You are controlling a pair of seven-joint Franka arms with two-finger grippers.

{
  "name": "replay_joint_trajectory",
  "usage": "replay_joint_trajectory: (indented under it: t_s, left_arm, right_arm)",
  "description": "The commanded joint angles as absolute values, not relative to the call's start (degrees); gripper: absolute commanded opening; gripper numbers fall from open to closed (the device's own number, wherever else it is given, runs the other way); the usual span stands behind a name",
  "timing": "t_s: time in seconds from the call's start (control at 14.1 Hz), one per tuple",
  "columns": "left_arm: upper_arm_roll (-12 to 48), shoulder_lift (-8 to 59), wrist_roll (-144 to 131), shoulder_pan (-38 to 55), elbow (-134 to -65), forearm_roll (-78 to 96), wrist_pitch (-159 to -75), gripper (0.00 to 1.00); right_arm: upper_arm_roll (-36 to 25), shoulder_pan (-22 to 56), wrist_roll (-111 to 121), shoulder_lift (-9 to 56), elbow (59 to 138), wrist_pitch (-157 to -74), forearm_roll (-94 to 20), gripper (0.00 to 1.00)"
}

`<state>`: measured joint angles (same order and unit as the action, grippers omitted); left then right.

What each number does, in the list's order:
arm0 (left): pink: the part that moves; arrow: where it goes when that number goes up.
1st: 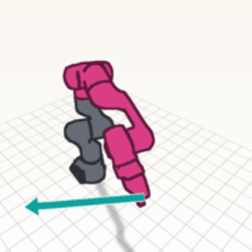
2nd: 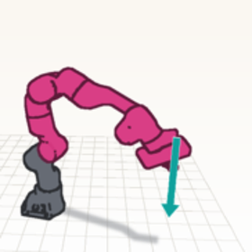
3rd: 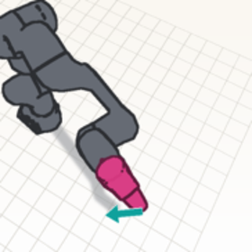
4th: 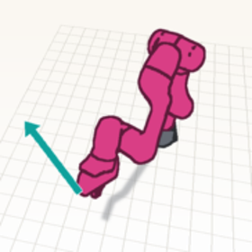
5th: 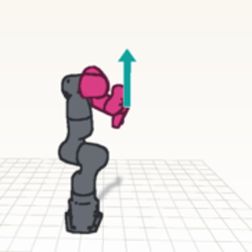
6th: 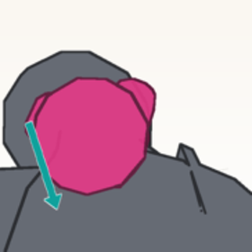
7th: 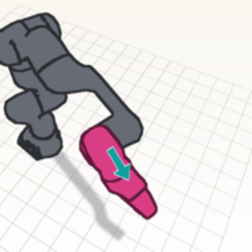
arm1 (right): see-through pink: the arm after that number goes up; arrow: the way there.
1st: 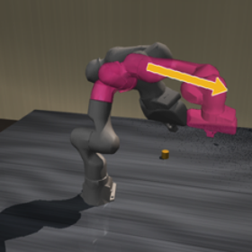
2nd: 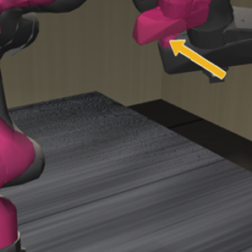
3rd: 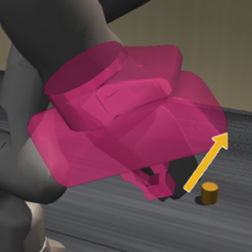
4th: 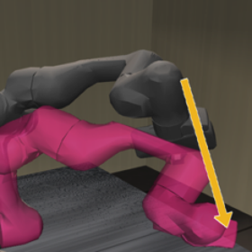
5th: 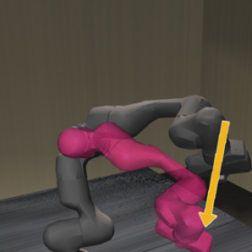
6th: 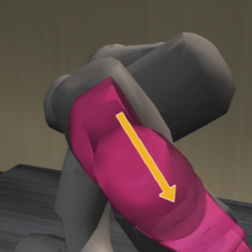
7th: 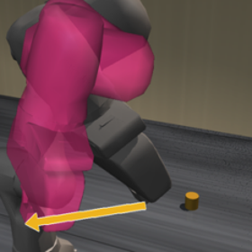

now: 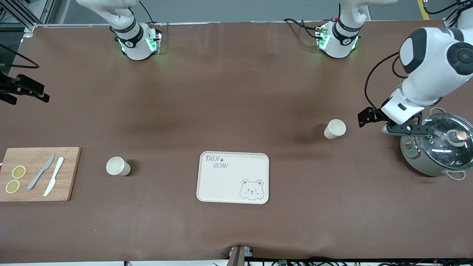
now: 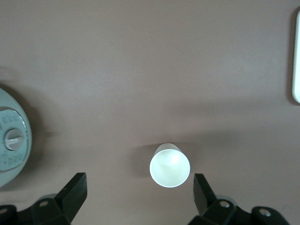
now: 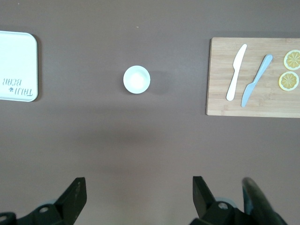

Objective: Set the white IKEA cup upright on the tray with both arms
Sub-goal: 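Reach the left gripper toward the white paper cup beside the pot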

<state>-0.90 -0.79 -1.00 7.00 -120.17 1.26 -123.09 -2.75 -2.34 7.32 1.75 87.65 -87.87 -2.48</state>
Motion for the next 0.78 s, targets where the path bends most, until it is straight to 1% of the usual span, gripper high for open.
replay_joint_trajectory:
  t_s: [0.0, 0.28, 0.57, 0.71]
  left_arm:
    - [-0.4, -5.1, 0.7, 6.5, -129.5, 1.9, -130.7, 1.0]
    - [-0.4, -4.6, 1.1, 6.5, -139.6, 1.9, -143.6, 1.0]
    - [-0.3, -2.3, 1.5, 6.7, -141.1, 1.9, -145.3, 1.0]
    - [-0.2, -0.7, 1.5, 6.7, -142.2, 1.9, -148.1, 1.0]
  right_arm:
    - [-2.2, -3.2, 7.9, 1.7, 88.9, -89.5, -1.9, 1.0]
    - [-2.3, -3.1, 7.9, 2.6, 92.2, -93.9, -1.8, 1.0]
    - [-2.3, -3.2, 7.9, 5.3, 93.8, -97.6, -1.8, 1.0]
    - [-2.3, -3.2, 7.9, 6.8, 94.3, -99.7, -1.8, 1.0]
